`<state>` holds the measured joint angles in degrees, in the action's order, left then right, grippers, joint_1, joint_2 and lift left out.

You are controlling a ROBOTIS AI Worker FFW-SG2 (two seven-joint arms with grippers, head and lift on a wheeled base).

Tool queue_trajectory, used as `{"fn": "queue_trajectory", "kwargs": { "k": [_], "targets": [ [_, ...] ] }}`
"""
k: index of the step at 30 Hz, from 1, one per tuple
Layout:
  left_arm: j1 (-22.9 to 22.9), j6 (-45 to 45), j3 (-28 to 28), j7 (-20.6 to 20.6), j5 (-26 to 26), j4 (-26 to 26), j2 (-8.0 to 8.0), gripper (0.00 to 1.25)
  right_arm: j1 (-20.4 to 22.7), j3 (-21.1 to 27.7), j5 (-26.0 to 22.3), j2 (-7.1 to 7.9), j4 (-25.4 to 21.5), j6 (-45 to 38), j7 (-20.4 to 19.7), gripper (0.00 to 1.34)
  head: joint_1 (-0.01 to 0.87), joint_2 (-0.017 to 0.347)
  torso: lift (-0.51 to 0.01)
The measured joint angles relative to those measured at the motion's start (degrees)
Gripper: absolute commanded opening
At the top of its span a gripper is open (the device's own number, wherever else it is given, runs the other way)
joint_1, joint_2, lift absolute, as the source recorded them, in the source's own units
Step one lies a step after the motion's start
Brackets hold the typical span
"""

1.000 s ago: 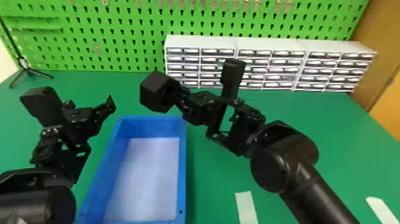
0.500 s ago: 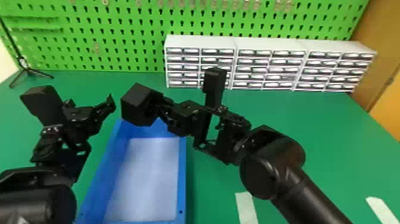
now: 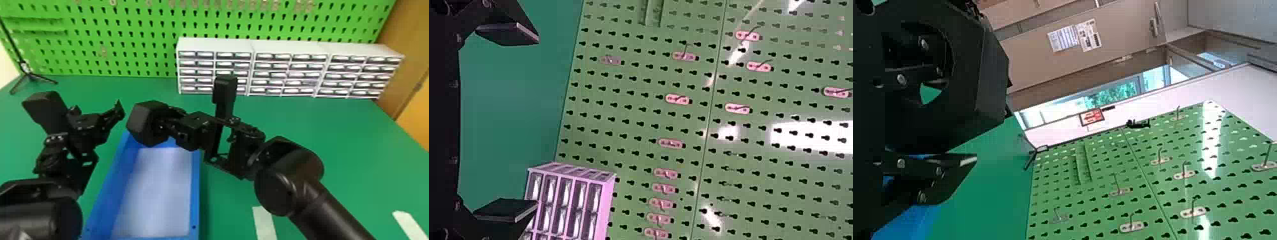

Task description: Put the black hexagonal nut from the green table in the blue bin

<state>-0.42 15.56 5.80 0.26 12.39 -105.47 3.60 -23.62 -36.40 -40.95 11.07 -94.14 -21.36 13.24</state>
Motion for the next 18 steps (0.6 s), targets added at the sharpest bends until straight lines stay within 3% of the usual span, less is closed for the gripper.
{"fn": "queue_trajectory", "kwargs": {
  "k": [18],
  "targets": [
    [0.0,0.0,0.0,0.0,0.0,0.0,0.01,1.12,0.1,-0.2,-0.3,0.21,0.1,-1.9,-0.7,0.83,0.692,0.008,-0.097]
  ]
}}
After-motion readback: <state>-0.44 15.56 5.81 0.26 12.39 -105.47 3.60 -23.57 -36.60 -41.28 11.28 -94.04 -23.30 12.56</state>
